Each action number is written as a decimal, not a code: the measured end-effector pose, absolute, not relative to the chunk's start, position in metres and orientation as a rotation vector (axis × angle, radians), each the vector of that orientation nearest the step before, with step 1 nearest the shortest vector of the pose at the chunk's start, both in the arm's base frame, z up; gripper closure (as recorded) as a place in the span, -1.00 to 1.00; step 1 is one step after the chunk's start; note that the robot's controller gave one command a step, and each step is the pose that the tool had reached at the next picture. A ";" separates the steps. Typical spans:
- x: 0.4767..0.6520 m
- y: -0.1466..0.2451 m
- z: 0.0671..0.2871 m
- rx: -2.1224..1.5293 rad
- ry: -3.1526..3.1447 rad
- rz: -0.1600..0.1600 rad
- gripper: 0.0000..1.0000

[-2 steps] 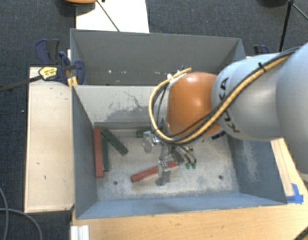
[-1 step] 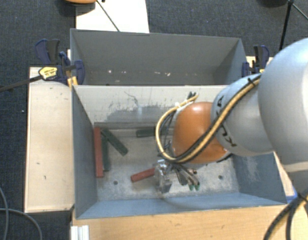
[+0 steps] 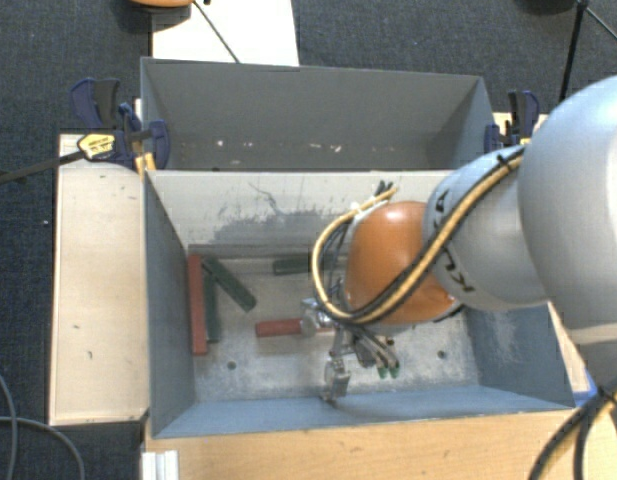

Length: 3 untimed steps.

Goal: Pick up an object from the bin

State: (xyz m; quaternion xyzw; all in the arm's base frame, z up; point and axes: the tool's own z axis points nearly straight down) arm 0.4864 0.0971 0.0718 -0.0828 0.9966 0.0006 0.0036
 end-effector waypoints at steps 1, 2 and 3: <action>0.486 0.097 0.072 -0.259 3.123 0.002 -1.00; 0.507 0.108 0.091 -0.135 3.146 -0.001 -1.00; 0.551 0.116 0.070 0.018 3.139 0.001 1.00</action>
Offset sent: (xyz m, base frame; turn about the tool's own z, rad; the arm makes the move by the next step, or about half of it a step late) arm 0.0537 0.0299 0.0519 0.1717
